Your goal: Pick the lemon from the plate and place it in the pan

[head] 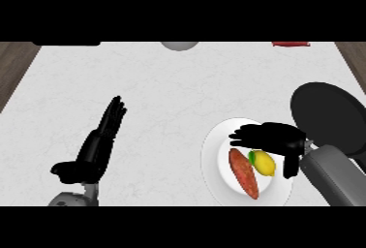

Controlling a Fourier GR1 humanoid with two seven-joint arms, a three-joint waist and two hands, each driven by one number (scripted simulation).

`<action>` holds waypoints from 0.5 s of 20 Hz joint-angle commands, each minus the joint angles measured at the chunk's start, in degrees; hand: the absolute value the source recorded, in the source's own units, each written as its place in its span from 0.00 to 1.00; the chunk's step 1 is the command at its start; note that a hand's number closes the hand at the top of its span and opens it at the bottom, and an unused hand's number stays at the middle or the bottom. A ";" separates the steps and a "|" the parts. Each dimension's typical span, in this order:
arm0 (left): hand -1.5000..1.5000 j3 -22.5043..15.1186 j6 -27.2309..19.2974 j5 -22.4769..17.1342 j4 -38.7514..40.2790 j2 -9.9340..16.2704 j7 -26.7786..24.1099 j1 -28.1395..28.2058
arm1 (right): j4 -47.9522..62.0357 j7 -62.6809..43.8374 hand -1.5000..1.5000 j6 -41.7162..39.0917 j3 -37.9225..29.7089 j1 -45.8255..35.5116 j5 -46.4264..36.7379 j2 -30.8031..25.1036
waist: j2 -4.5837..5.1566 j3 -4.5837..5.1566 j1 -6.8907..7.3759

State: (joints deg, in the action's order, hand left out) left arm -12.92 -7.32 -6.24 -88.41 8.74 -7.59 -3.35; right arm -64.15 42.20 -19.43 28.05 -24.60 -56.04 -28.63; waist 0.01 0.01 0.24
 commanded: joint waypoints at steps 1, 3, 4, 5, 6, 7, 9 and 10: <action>0.50 -0.39 1.08 1.24 -2.25 -0.93 0.70 2.28 | 3.92 0.55 0.00 0.20 -1.56 -1.07 -4.56 3.75 | 0.00 -0.01 0.09; 0.50 1.25 1.20 0.53 -1.16 -0.47 3.18 -1.39 | 13.15 0.32 0.00 2.83 -1.80 -5.10 -6.35 6.29 | 0.12 -0.03 0.31; 0.50 -0.49 -0.70 2.67 -1.02 -3.11 2.00 0.21 | 9.02 1.51 0.00 2.98 -3.02 -1.55 -6.73 4.35 | 0.02 -0.01 -0.03; 0.50 -0.02 0.05 2.14 -3.71 -2.26 3.76 1.48 | 6.65 -1.47 0.00 0.60 -2.35 -1.96 -7.86 7.02 | -0.02 -0.01 0.01; 0.50 0.92 0.87 2.06 -2.51 -2.29 3.14 0.57 | 7.79 1.96 0.00 2.36 -3.65 -0.91 -8.64 4.43 | -0.01 -0.01 -0.06; 0.50 0.40 1.71 1.95 -4.00 -1.30 1.84 2.46 | 15.92 2.36 0.00 3.72 -3.35 -6.87 -9.83 7.56 | 0.09 -0.02 0.42; 0.50 2.20 2.63 0.13 -3.14 -0.47 4.21 -0.26 | 7.90 2.27 1.00 2.48 1.90 -3.70 -12.57 5.94 | -0.01 -0.01 0.06; 0.50 -0.41 0.75 2.88 -1.53 -2.70 0.04 2.67 | 11.33 3.87 1.00 8.05 2.73 -1.91 -14.56 5.68 | 0.08 -0.02 0.21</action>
State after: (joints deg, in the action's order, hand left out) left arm -12.43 -6.19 -4.62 -90.42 7.16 -6.04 -2.02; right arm -55.64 43.92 -15.81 27.73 -27.89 -65.99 -23.46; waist -0.35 0.29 0.39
